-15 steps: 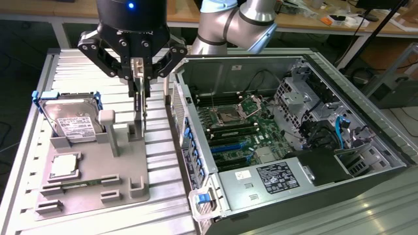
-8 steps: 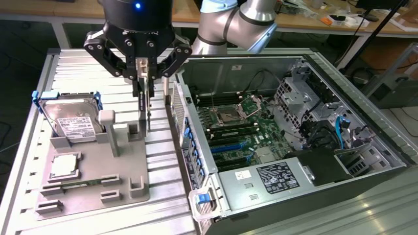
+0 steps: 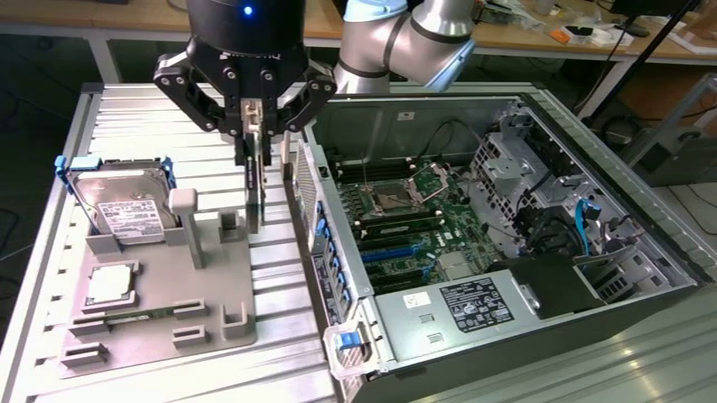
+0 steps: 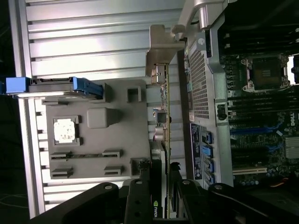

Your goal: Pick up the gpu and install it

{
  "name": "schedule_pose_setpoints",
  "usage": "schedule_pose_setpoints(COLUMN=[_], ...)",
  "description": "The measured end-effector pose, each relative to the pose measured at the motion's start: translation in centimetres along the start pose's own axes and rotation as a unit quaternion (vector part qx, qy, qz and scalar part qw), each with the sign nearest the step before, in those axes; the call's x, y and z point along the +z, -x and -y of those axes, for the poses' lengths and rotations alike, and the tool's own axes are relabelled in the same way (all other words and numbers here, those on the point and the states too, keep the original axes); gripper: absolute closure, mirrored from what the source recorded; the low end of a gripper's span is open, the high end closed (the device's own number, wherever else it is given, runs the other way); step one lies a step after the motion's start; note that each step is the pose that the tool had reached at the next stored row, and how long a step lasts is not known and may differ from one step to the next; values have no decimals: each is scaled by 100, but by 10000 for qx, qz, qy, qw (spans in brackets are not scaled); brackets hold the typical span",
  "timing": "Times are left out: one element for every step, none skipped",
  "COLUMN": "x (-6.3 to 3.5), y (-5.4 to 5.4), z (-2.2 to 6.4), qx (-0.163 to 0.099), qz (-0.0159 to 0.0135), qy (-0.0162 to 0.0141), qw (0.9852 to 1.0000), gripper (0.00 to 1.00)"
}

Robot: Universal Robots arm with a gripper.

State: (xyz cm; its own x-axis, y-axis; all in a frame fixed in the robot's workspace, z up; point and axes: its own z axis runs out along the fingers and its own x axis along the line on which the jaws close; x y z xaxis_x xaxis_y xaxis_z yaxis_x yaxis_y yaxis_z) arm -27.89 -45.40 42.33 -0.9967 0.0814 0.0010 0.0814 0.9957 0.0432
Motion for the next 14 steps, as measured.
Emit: schedule_pose_setpoints(x=[0,0,0,0,0,0,0,0,0,1,0,1,0,0], y=[8,16,24,31,41,51,60,69,79,107,140,163,188,222], z=[-1,-1,-2,-3,-3,-4,-5,-6,-6,-9,-11,-13,-15,-18], qx=[0,0,0,0,0,0,0,0,0,0,0,0,0,0], qz=[0,0,0,0,0,0,0,0,0,0,0,0,0,0], qy=[0,0,0,0,0,0,0,0,0,0,-1,0,0,0], qw=[10000,10000,10000,10000,10000,10000,10000,10000,10000,10000,10000,10000,10000,10000], gripper=[73,73,73,73,73,73,73,73,73,73,73,73,73,73])
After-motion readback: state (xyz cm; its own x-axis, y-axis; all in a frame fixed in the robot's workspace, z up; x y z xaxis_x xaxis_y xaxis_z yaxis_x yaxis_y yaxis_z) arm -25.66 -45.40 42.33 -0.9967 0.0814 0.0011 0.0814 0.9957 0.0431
